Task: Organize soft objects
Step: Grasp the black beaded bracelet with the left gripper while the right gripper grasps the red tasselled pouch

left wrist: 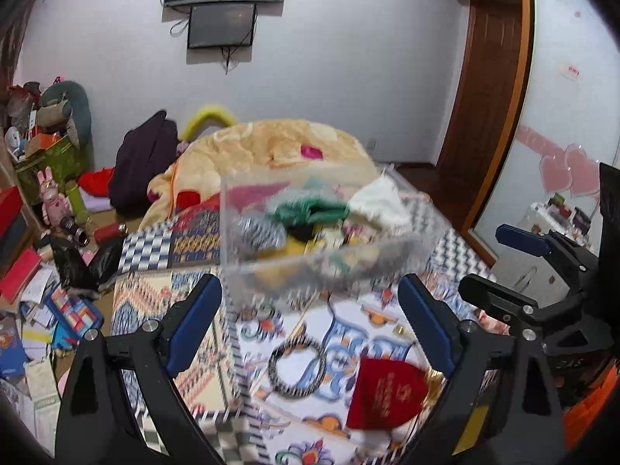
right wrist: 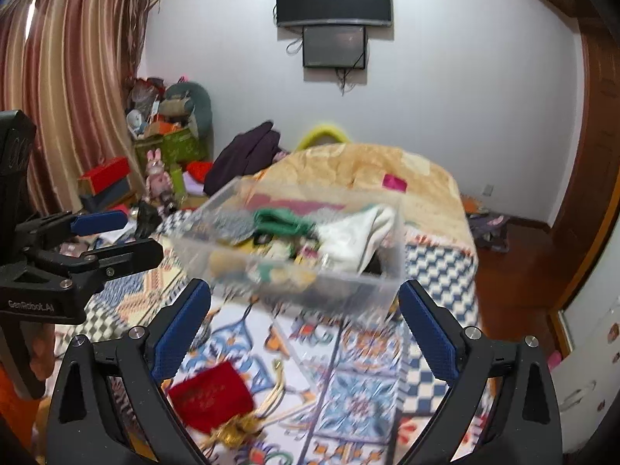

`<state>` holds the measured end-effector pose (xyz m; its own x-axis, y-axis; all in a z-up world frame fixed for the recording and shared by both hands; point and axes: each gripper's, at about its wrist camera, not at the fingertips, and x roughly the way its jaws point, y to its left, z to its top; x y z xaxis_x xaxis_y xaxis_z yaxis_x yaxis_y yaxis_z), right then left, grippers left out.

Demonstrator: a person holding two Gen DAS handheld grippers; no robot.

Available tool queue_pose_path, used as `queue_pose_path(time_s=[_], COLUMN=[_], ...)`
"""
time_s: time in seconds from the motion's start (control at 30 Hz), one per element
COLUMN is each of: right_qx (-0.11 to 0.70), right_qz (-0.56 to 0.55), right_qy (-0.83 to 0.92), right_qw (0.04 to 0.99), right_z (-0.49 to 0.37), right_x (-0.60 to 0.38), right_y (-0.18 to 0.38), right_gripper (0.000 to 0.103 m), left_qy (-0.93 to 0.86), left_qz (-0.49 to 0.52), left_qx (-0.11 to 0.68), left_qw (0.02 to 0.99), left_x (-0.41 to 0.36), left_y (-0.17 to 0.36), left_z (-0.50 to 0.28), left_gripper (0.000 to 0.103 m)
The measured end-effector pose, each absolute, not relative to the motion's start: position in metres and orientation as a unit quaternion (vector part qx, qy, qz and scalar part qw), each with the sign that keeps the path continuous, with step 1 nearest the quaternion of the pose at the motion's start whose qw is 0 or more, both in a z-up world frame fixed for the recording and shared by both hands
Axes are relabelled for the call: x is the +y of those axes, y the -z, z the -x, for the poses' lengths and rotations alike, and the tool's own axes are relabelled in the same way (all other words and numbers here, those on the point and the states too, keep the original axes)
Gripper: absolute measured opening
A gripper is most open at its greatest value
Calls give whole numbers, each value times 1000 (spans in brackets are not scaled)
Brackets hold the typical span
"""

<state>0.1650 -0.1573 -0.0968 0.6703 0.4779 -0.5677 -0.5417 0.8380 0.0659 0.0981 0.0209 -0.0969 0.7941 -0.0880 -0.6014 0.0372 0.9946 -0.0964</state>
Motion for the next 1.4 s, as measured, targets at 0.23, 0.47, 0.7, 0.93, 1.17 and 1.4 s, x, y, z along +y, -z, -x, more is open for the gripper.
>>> queue_pose_path(time_s=[0.23,0.47,0.7,0.93,1.17,1.4], right_qx=[358,413,419,400,392,383], right_qz=[56,71,93,105,81,61], right_qy=[-302,-314,-317,-323,-304,-288], right_qw=[882,852,846,851,865,876], right_z=[-154,-140,-129,-124,-132,-138], right_x=[-144,-134,-130,-129,-144,-157], right_y=[132,164,179,177,171,166], right_gripper=[97,97,92,47,29,23], left_qy=[18,8,-4,-6,-5,4], left_qz=[50,71,60,39,32,17], left_qx=[377,419,441,434,435,418], left_qw=[924,905,896,900,900,908], left_x=[30,36,33,24,18,13], left_y=[140,175,196,197,200,198], left_z=[-82,-73,-72,-88,-110,-115], left_gripper=[93,93,93,93,81,47])
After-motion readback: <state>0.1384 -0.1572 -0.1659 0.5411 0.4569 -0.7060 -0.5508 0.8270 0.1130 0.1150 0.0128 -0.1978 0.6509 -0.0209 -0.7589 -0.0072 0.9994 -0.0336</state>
